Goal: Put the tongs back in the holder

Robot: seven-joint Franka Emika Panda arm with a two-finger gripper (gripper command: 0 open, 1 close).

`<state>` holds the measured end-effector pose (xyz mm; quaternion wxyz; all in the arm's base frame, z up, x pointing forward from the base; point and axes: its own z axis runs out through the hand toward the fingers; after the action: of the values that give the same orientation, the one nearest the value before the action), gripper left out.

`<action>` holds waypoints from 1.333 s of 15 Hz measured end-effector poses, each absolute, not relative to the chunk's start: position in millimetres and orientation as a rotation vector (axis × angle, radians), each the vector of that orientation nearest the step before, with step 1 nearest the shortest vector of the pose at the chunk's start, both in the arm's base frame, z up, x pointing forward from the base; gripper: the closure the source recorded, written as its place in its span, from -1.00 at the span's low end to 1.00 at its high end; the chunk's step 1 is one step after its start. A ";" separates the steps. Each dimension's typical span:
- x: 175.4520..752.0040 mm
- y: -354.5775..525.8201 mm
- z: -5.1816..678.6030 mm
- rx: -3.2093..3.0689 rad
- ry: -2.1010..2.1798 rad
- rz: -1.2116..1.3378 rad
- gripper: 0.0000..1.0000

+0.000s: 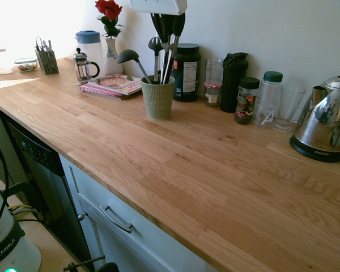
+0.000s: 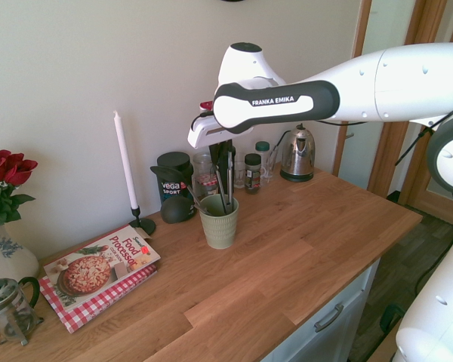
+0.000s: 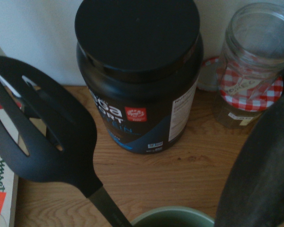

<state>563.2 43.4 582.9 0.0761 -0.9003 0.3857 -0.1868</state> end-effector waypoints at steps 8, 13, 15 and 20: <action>558.7 56.8 562.5 -2.724 1.125 -0.530 -1.00; 541.6 56.9 596.1 -2.709 1.099 -0.591 -1.00; 516.4 55.0 622.5 -2.737 1.111 -0.554 -1.00; 462.5 -3.8 573.9 -2.900 1.161 -0.211 -1.00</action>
<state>462.5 -3.8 573.9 0.0053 -0.9263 0.3708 -0.0675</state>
